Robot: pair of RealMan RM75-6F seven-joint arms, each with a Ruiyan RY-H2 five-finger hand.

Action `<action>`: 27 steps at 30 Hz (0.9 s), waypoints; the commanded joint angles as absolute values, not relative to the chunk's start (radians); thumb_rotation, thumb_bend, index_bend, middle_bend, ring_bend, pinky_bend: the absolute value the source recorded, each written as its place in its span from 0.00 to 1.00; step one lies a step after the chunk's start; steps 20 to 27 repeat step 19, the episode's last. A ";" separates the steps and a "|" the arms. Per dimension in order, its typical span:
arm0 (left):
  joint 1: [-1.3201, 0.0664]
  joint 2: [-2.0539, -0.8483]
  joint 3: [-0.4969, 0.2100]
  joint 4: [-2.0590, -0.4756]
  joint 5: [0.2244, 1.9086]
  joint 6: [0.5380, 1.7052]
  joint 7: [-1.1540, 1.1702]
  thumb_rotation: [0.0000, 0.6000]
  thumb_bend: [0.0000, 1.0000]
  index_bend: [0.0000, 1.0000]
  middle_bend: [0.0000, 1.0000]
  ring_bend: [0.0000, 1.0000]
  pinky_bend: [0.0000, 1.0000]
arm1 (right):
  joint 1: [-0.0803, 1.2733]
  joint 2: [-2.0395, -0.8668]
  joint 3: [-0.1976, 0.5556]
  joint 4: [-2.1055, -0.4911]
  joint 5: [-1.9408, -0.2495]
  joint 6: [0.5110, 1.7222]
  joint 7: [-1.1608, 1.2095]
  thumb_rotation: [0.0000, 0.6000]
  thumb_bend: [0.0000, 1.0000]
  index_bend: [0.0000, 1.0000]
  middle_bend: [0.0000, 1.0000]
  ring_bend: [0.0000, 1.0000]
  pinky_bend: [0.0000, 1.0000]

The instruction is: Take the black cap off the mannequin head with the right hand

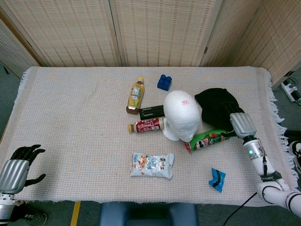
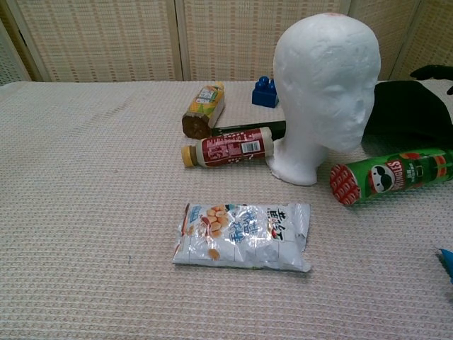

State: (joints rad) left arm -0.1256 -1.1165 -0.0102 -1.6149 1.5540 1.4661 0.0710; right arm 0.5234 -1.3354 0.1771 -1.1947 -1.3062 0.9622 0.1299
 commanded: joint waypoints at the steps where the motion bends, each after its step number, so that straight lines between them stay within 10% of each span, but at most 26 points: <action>1: -0.127 -1.120 -0.012 -1.611 1.556 1.467 0.068 1.00 0.10 0.29 0.23 0.23 0.21 | 0.429 -1.226 0.158 -1.345 -1.319 1.106 0.065 1.00 0.05 0.00 0.09 0.09 0.20; 8: -0.128 -1.138 -0.024 -1.600 1.554 1.482 0.078 1.00 0.10 0.30 0.23 0.23 0.21 | 0.263 -1.140 0.101 -1.510 -1.404 1.377 0.008 1.00 0.07 0.20 0.30 0.28 0.39; 27: -0.121 -1.173 -0.042 -1.596 1.548 1.516 0.111 1.00 0.10 0.29 0.23 0.23 0.20 | 0.071 -1.104 -0.008 -1.611 -1.526 1.602 0.000 1.00 0.08 0.23 0.32 0.30 0.41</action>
